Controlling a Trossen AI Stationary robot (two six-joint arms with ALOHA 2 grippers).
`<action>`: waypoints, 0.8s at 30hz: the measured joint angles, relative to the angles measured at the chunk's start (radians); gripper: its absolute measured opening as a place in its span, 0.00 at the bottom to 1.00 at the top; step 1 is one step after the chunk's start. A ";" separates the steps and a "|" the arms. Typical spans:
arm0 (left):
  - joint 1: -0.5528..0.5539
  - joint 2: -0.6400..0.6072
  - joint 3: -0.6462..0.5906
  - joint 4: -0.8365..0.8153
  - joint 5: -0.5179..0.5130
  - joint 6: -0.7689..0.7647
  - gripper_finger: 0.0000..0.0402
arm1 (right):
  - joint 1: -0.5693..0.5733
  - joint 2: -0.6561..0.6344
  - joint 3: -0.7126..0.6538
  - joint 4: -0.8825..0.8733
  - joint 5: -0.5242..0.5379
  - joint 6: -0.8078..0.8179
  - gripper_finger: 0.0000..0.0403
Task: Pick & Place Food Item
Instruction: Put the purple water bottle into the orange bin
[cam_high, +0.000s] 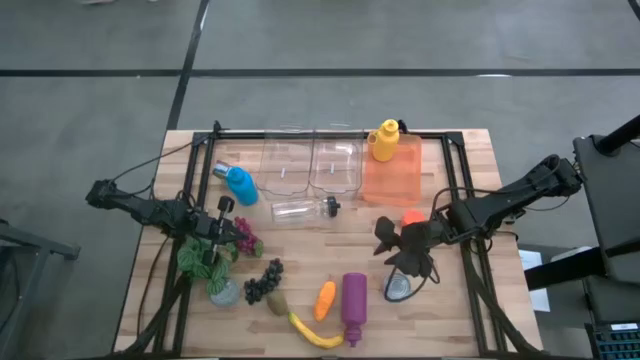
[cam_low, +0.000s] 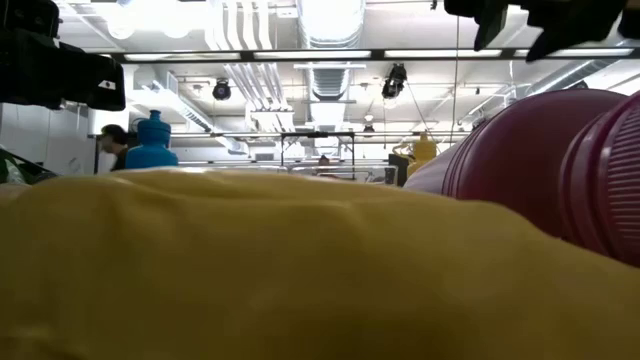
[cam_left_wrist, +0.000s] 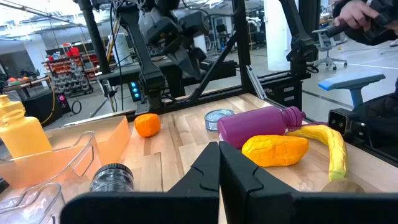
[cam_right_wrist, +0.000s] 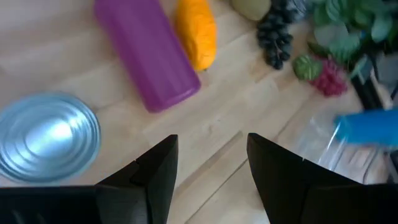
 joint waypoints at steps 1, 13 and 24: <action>0.000 0.000 0.000 0.000 0.000 0.000 0.00 | 0.001 0.000 -0.014 0.023 -0.006 -0.027 0.47; 0.000 0.000 0.000 0.000 0.000 0.000 0.00 | 0.000 0.008 -0.132 0.316 -0.265 -0.102 0.47; 0.000 0.002 0.000 0.000 0.000 0.000 0.00 | 0.010 0.152 -0.125 0.434 -0.262 -0.009 0.53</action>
